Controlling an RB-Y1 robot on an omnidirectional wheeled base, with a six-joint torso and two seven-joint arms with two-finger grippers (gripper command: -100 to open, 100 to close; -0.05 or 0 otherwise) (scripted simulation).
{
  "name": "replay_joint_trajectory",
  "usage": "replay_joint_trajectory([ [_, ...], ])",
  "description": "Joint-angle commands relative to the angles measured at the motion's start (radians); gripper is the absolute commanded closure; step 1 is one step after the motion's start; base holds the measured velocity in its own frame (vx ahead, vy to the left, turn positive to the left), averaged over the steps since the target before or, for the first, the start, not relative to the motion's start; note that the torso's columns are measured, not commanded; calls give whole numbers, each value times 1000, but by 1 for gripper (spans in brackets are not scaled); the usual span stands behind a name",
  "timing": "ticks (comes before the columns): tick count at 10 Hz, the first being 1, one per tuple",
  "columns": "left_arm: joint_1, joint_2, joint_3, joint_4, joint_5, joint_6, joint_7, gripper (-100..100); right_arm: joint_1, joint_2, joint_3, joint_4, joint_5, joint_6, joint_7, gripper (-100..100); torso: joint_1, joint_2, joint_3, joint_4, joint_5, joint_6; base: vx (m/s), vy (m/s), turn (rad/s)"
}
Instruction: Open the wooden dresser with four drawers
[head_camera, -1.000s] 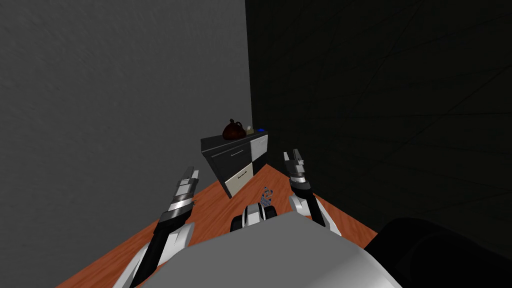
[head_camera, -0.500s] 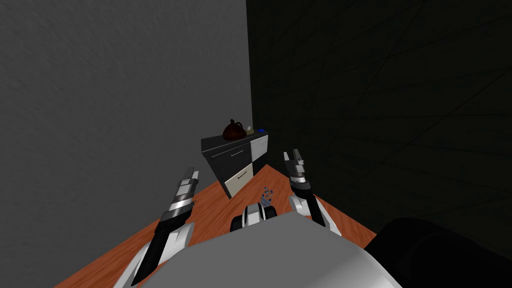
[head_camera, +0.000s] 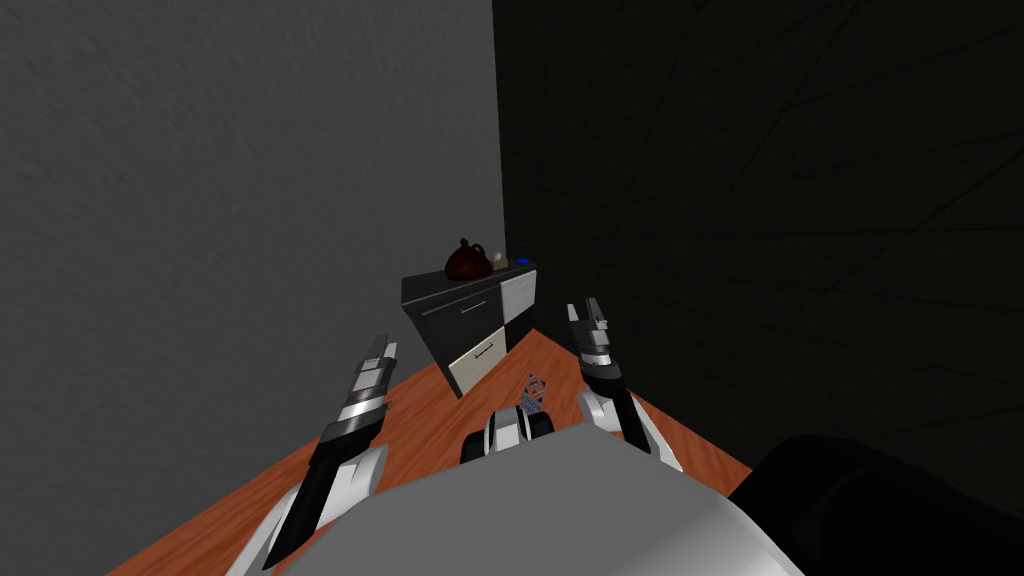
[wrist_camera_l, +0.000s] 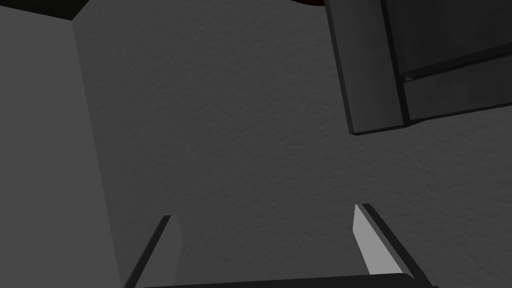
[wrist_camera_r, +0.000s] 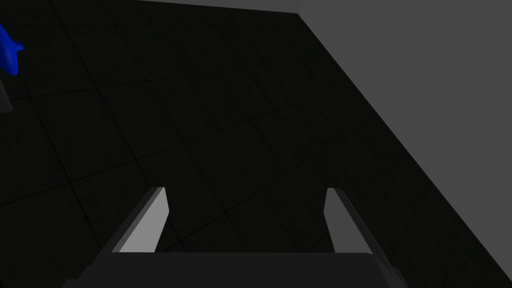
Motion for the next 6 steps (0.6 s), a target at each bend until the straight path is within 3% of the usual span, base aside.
replay_joint_trajectory([
  [1,0,1,1,3,1,0,0,-100,0,0,0,0,0,0,0,0,0,0,0,0,0,0,12,-12,4],
  [6,0,1,1,3,1,0,0,-100,0,0,0,0,0,0,0,0,-1,1,0,0,0,0,15,-6,-6],
])
